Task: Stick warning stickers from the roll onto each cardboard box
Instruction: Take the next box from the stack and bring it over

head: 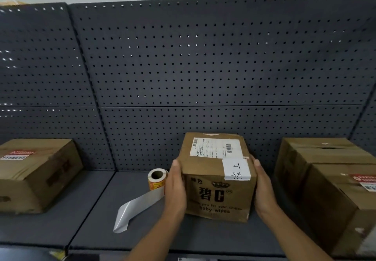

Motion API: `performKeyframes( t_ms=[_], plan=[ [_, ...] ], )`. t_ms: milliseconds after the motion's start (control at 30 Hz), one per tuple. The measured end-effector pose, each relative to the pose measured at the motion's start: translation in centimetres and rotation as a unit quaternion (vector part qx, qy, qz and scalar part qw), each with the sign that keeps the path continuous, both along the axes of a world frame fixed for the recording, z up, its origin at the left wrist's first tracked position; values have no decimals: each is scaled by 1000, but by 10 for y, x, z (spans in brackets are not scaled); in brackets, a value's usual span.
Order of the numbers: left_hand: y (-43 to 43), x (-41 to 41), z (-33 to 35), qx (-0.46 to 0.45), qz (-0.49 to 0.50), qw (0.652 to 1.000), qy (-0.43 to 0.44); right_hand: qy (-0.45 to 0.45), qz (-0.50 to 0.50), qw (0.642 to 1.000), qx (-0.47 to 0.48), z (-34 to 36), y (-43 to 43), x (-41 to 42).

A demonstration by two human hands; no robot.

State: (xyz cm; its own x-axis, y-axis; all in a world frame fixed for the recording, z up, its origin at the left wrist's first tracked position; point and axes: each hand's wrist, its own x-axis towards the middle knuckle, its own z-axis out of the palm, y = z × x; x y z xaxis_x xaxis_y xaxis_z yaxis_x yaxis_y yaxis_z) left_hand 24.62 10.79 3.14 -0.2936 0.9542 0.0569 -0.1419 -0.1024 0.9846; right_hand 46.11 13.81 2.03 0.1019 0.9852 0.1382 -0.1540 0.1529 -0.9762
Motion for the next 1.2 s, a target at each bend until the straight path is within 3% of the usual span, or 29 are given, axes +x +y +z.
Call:
performKeyframes(
  t_ms=[133,367,533,733,867,1033,1200],
  plan=[
    [-3,-3,-18,2,-15,1000,-9,-31,10,999,-4,-10,-8,5],
    [-4,-18,-28,12,-120,982,145,-45,34,998,28,-7,-25,15],
    [1,-19,-34,15,-148,973,174,-79,46,995,-29,-8,-31,13],
    [3,-11,-19,78,-106,977,167,-88,-24,994,-55,14,-31,3],
    [9,-6,5,67,-126,979,145,-96,-87,990,-49,43,-24,6],
    [20,-4,35,27,-139,980,141,-198,-33,976,-80,80,-14,25],
    [35,-6,59,-86,-172,980,55,-224,36,966,-126,96,-12,31]
  ],
)
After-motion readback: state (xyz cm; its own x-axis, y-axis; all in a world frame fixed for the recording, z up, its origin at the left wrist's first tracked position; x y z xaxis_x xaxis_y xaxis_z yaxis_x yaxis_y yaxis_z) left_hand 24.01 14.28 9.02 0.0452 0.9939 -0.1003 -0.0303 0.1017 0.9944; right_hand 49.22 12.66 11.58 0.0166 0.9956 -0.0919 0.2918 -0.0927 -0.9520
